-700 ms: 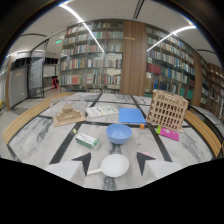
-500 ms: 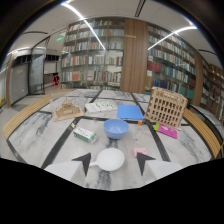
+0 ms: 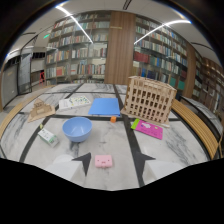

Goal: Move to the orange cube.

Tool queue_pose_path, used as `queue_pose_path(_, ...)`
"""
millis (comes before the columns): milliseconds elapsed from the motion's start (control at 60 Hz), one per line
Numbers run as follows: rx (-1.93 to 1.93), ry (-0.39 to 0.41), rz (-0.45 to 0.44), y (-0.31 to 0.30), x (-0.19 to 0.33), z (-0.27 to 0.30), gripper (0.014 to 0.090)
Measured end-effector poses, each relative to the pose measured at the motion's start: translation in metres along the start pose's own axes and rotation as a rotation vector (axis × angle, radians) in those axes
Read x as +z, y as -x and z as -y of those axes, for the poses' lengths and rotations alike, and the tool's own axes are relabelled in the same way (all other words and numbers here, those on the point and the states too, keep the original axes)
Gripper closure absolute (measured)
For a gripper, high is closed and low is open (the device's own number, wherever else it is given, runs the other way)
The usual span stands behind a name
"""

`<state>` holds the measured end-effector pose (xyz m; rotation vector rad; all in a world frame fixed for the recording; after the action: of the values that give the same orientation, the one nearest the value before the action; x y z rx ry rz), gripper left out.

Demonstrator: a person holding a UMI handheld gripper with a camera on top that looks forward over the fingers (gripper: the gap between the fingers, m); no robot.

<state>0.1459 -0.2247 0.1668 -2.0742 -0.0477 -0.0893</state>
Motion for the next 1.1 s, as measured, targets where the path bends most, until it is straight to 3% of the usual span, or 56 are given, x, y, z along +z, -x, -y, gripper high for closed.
queue_pose_path(567, 0.040, 0.059, 0.039, -0.021, 0.288, 0.068, 0.0194)
queue_pose_path(900, 0.062, 0.102, 0.049, -0.007, 0.355, 0.068, 0.0192)
queue_pose_path(917, 0.063, 0.103, 0.048, -0.007, 0.356, 0.068, 0.0229)
queue_pose_path(933, 0.063, 0.104, 0.049, -0.007, 0.357, 0.068, 0.0192)
queue_pose_path(1100, 0.063, 0.107, 0.046, -0.007, 0.363, 0.066, 0.0191)
